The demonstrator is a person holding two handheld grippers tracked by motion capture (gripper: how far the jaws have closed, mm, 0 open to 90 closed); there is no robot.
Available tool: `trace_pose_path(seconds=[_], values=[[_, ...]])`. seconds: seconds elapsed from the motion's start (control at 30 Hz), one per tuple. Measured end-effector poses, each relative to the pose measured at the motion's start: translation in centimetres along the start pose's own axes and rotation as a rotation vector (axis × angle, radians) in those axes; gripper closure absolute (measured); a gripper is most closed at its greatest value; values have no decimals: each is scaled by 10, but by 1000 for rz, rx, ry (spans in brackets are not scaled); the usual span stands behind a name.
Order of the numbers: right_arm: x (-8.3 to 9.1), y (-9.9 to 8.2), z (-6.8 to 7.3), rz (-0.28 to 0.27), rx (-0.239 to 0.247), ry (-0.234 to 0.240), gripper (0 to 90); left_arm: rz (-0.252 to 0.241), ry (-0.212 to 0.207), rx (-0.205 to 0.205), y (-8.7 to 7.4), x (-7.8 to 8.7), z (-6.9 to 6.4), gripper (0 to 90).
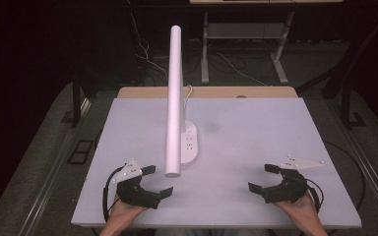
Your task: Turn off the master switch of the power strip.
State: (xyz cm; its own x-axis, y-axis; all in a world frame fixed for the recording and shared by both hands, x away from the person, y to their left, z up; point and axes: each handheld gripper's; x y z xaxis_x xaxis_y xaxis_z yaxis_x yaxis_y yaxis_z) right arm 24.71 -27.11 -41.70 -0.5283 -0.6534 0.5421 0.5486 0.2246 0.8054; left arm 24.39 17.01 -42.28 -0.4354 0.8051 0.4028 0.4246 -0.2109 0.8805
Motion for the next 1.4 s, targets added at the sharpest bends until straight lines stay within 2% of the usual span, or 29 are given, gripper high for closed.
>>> trace_pose_path(seconds=[0.33,0.5,0.87,1.03,1.13,1.4], values=[[0,0,0,12,3,2,5,4,-6,-1,0,-1,-1,0],[1,0,0,9,4,-2,5,-18,-3,9,1,1,-1,0],[0,0,0,18,10,-1,5,15,-9,8,1,-1,-2,0],[1,0,0,20,10,-2,5,28,-33,4,2,-1,-2,0],[1,0,0,20,8,-2,5,51,-40,-14,6,-2,-4,0],[1,0,-1,18,10,-3,5,68,-43,-17,13,-1,-4,0]])
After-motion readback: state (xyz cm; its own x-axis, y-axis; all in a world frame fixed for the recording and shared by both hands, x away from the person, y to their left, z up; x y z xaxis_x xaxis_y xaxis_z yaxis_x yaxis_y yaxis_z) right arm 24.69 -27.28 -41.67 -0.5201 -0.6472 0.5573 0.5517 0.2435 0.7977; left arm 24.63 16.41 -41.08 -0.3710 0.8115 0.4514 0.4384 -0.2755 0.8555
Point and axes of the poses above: each handheld gripper's, and its own axes: x roughly backward along the jaws, y roughly out of its top, z roughly to its left, and after that the axes turned 3 degrees about -y, right-handed
